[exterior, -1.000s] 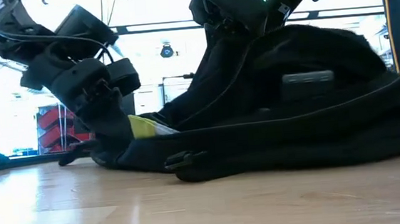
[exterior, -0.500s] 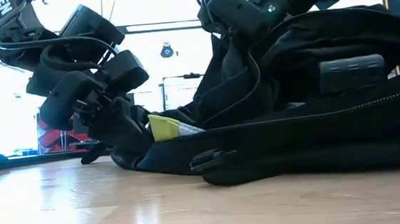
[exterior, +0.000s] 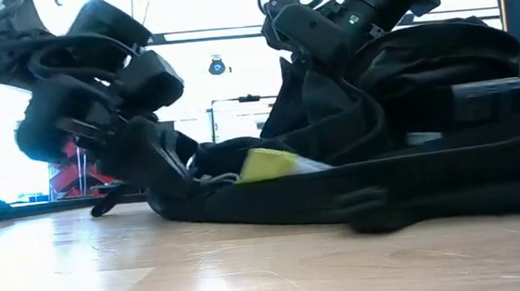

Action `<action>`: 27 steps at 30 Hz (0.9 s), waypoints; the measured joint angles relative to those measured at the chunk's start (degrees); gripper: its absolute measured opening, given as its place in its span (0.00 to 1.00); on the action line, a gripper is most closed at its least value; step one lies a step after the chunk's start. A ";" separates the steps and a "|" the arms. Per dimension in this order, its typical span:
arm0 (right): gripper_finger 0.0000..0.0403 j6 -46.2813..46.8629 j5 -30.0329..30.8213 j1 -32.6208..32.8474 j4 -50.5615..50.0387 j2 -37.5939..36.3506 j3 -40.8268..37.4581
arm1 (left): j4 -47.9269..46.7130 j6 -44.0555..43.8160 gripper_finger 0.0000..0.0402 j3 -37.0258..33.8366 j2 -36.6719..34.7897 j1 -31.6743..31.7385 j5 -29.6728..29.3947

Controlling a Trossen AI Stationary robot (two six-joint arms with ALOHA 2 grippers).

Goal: Unpack backpack
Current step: Close the black backpack

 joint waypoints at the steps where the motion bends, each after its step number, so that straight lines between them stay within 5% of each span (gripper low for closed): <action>1: 0.16 0.07 0.09 -0.01 -0.41 0.00 0.00 | -0.77 0.20 0.00 0.00 -0.50 -1.05 0.89; 10: 0.16 1.77 0.81 -0.46 -0.62 0.13 -0.07 | -2.57 -1.15 0.00 0.07 -4.49 -8.75 0.03; 17: 0.15 1.80 -1.13 -0.63 -0.05 0.17 -0.13 | -2.89 -0.97 0.02 0.07 -5.39 -8.71 -13.53; 27: 0.15 1.74 -4.48 -1.07 -0.05 0.15 -0.13 | -10.77 -0.93 0.32 5.34 -5.20 -4.64 -15.46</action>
